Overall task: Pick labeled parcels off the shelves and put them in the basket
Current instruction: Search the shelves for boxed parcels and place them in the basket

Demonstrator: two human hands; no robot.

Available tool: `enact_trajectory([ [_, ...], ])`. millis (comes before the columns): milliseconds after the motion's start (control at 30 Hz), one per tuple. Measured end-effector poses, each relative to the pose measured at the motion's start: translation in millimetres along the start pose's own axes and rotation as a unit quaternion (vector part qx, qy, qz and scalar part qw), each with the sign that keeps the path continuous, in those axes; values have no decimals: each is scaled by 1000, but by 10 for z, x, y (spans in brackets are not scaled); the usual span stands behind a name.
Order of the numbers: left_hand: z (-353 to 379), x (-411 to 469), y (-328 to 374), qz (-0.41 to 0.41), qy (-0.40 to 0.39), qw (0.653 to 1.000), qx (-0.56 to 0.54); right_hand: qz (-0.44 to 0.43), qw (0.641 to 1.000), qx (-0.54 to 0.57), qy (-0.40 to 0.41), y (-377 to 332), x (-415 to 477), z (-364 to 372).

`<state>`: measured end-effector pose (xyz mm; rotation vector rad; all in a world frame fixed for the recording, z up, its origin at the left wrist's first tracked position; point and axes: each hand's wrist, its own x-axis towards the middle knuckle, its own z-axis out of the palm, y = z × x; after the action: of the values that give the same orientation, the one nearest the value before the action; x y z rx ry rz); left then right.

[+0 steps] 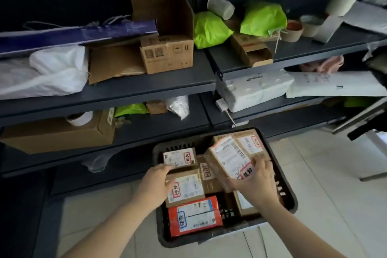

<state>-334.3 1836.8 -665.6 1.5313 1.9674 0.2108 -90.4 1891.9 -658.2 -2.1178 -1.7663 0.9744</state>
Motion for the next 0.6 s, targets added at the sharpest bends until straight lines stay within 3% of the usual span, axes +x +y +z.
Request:
enact_trajectory([
  [167,438,421,-218,62,-52,988,129,55,996,60,-42,131,255,677],
  [400,904,848,-499,113,-112,963,216,82,992,61,-70,343,606,1331],
  [600,1198,981,-671,114,-160,946,257,51,996,67,6,492,574,1590],
])
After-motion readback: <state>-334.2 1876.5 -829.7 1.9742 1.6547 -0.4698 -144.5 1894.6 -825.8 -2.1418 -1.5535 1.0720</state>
